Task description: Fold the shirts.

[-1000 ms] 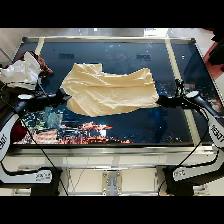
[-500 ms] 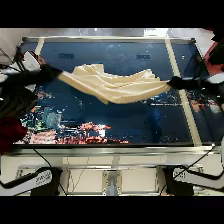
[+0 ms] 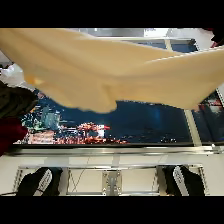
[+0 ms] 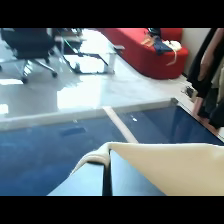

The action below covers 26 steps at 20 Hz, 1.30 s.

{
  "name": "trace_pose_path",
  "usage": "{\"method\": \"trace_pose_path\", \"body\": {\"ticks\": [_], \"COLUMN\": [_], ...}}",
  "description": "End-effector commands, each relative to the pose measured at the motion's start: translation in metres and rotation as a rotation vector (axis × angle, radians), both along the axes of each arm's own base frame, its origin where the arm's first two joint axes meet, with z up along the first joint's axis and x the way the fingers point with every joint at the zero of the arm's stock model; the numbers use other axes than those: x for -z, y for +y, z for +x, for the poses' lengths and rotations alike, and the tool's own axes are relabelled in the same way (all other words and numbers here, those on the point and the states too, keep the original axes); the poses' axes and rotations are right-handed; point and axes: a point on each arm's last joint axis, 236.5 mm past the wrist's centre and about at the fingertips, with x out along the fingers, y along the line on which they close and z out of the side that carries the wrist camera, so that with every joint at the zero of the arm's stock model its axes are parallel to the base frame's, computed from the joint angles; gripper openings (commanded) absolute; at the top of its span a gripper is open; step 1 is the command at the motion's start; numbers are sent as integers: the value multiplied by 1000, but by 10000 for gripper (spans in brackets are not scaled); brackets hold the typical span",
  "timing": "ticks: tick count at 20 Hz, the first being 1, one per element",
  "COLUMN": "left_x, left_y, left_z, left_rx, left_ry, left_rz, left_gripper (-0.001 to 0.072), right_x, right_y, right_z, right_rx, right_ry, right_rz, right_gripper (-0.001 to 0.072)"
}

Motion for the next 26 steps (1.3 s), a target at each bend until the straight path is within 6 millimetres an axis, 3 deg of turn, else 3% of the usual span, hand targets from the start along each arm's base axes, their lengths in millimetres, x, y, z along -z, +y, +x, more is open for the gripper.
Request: {"method": "trace_pose_path", "body": {"ticks": [1, 3, 5, 6, 8, 10, 12, 13, 14, 15, 16, 17, 18, 19, 22, 24, 26], "left_x": [-17, 17, 77, 117, 210, 311, 392, 418, 429, 428, 417, 400, 382, 361, 288, 224, 164], "left_y": [1, 5, 8, 10, 10, 12, 20, 23, 23, 24, 31, 41, 50, 56, 49, 56, 80], "left_z": [-21, 7, 47, 70, 112, 150, 196, 227, 257, 285, 310, 329, 340, 348, 350, 331, 291], "left_rx": [-36, -9, 43, 69, 93, 54, -49, -118, -182, -232, -283, -326, -352, -363, -276, -229, -237], "left_ry": [-36, 98, 311, 435, 671, 863, 942, 926, 888, 827, 739, 655, 583, 516, 413, 334, 239], "left_rz": [36, 45, 32, 26, 28, 94, 134, 72, -57, -202, -317, -403, -426, -419, -358, -308, -186], "left_gripper": [9, 9, 9, 10, 10, 10, 11, 12, 15, 124, 407, 637, 650, 650, 646, 646, 636], "right_x": [-38, -7, 40, 71, 148, 235, 321, 358, 391, 411, 419, 415, 402, 386, 340, 312, 294], "right_y": [17, 25, 25, 22, 17, 28, 42, 47, 50, 52, 50, 42, 33, 21, -1, -27, -74], "right_z": [-34, 7, 60, 87, 136, 180, 226, 248, 270, 290, 307, 323, 334, 341, 341, 316, 266], "right_rx": [11, -110, -225, -267, -301, -325, -288, -252, -212, -172, -132, -87, -48, -11, -19, -36, 30], "right_ry": [-105, -3, 119, 192, 355, 510, 590, 598, 593, 559, 502, 419, 332, 254, 202, 251, 349], "right_rz": [-35, 84, 252, 322, 448, 523, 578, 587, 583, 575, 556, 530, 505, 487, 472, 418, 384], "right_gripper": [34, 34, 35, 35, 36, 36, 36, 37, 39, 51, 103, 248, 407, 476, 478, 476, 470]}}
